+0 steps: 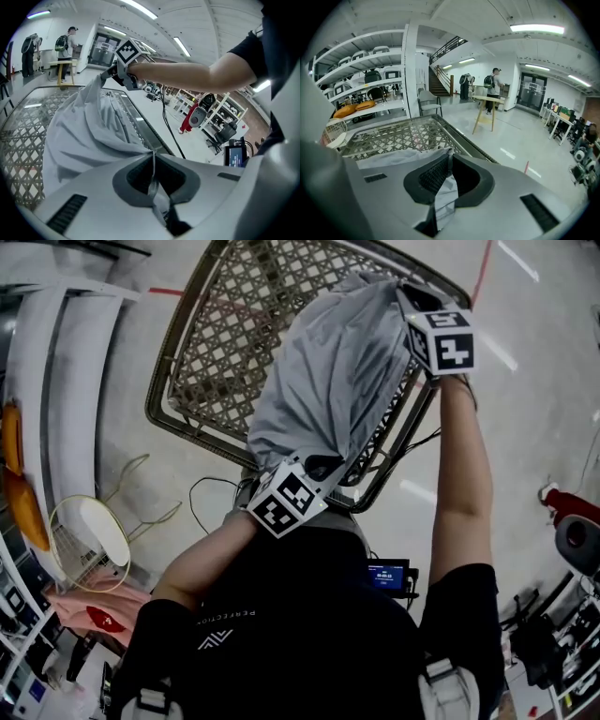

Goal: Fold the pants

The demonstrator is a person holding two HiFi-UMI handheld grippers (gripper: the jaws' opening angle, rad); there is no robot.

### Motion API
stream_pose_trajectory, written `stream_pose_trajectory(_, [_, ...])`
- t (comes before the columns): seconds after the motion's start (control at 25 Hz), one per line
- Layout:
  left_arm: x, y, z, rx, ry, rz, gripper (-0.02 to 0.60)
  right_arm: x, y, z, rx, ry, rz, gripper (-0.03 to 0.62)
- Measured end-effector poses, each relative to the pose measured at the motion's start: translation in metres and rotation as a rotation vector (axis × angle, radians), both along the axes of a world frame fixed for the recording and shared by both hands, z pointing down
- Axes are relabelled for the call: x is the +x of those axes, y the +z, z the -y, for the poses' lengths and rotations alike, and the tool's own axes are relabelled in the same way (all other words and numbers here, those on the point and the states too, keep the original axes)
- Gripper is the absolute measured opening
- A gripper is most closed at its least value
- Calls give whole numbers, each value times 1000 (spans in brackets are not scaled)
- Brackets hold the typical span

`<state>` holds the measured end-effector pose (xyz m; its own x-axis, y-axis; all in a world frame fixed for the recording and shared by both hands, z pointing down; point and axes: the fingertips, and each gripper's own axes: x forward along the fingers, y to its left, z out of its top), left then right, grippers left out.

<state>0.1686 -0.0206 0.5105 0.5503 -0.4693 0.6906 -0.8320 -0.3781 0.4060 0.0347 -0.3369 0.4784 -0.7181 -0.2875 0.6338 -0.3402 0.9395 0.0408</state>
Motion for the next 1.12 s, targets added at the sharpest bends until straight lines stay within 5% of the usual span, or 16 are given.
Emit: stream_pose_trajectory(1.12, [53,40,27,-15,163,83,20,65,19,44,18,72,-31,52])
